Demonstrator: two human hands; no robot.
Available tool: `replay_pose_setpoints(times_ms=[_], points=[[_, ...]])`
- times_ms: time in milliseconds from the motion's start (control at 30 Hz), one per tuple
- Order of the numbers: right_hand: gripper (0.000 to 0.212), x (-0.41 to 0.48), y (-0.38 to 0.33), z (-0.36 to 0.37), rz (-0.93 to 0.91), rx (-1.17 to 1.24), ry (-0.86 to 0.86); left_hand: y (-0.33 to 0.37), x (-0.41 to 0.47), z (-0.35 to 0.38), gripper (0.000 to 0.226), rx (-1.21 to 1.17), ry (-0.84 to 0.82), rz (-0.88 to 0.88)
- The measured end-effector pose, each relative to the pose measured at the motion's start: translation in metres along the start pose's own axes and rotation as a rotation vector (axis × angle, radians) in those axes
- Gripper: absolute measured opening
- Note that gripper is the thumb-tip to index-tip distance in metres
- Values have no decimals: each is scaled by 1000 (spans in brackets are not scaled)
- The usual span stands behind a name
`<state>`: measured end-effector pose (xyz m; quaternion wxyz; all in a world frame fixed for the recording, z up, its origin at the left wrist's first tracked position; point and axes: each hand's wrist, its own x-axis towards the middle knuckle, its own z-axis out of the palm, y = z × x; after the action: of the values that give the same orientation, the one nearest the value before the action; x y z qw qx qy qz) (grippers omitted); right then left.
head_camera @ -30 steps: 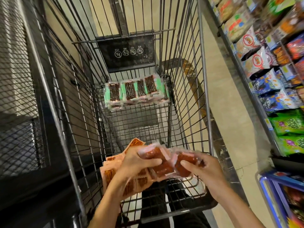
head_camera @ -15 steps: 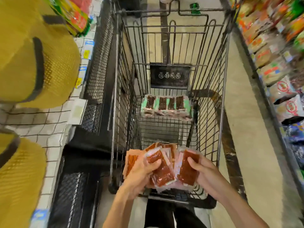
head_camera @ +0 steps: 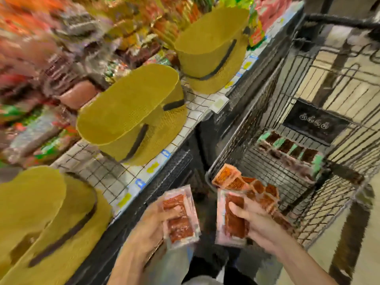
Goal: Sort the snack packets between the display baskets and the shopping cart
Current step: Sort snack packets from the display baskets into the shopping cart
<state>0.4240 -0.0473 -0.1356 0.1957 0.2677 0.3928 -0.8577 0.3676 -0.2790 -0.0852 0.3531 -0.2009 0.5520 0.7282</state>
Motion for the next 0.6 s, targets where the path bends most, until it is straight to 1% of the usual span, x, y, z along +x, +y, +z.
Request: replay_pose_setpoints(times_ms=[33, 167, 300, 367, 467, 533, 600], points=[[44, 1, 3, 14, 19, -28, -47, 2, -15, -10, 34, -28, 40, 27], [35, 4, 8, 73, 90, -118, -231, 7, -74, -47, 33, -124, 197, 139], [40, 4, 10, 143, 110, -306, -390, 12, -134, -82, 38, -117, 376, 201], [41, 0, 8, 182, 123, -399, -483, 15, -161, -98, 43, -149, 392, 232], [44, -9, 9, 240, 143, -507, -606, 23, -201, -122, 58, -197, 403, 304], [55, -16, 10, 275, 142, -549, -708, 31, -223, -139, 69, -220, 438, 356], [63, -18, 14, 307, 125, -579, -808, 42, -241, -159, 71, -244, 476, 419]])
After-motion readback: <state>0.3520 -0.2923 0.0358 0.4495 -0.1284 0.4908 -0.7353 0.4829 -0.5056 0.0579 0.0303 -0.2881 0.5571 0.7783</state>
